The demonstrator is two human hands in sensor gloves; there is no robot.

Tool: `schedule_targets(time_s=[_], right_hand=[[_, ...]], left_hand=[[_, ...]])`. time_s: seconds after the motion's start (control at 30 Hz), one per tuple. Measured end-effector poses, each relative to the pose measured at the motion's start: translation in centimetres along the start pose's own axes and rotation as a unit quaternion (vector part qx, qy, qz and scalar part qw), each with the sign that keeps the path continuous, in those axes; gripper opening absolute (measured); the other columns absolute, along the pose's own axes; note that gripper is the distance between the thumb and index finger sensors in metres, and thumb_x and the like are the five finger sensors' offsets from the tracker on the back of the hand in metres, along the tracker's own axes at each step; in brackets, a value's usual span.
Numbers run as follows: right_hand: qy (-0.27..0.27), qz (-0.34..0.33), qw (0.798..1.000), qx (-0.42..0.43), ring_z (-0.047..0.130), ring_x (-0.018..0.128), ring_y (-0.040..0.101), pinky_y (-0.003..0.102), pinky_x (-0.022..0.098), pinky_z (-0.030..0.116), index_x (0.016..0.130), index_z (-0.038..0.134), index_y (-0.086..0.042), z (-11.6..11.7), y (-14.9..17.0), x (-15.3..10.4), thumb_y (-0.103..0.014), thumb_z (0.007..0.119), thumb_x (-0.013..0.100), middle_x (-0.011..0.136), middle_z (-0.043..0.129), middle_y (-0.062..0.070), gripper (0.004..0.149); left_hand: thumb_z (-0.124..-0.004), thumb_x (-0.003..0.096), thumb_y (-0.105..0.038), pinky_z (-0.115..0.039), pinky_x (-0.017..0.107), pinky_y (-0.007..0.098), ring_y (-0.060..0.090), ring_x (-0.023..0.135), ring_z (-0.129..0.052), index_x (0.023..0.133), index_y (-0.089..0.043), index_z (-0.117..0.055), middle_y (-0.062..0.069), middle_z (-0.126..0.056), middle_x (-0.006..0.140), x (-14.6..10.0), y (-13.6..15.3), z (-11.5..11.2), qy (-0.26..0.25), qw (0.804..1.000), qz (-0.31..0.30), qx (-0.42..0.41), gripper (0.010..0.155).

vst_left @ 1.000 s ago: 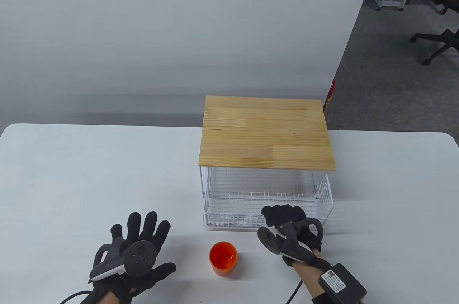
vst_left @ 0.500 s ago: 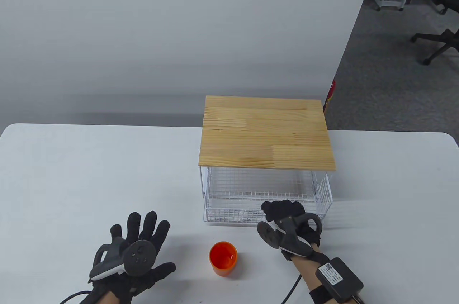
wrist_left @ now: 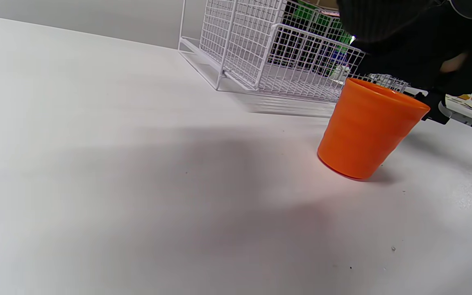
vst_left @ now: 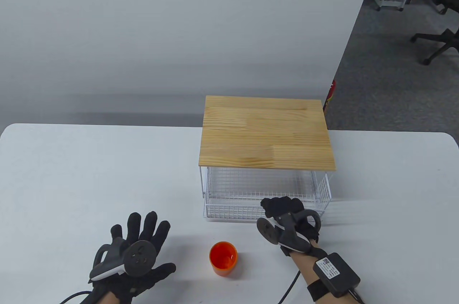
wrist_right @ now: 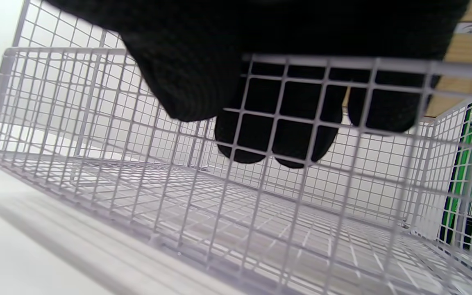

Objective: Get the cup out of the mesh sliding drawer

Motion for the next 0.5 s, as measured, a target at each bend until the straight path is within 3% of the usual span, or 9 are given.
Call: schedule_targets(time_s=[0.5], right_hand=[[-0.005, 0.012, 1.000, -0.005, 0.119, 0.064, 0.036, 0.061, 0.038, 0.103, 0.071, 0.093, -0.032, 0.6, 0.5, 1.4, -0.020, 0.088, 0.051, 0.072, 0.113, 0.005, 0.024]], left_hand=[[-0.056, 0.0565, -0.068, 0.003, 0.049, 0.083, 0.064, 0.091, 0.014, 0.111, -0.017, 0.005, 0.023, 0.015, 0.110, 0.0, 0.0, 0.0, 0.000, 1.000, 0.002, 0.001, 0.096]])
Point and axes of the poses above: the tracker on the back of each hand, its own y axis roughly to the little-finger side, its own x axis roughly from the wrist to the fingertips, z = x × y, the point moved 5 cm from there along x, roughly from the wrist to the fingertips
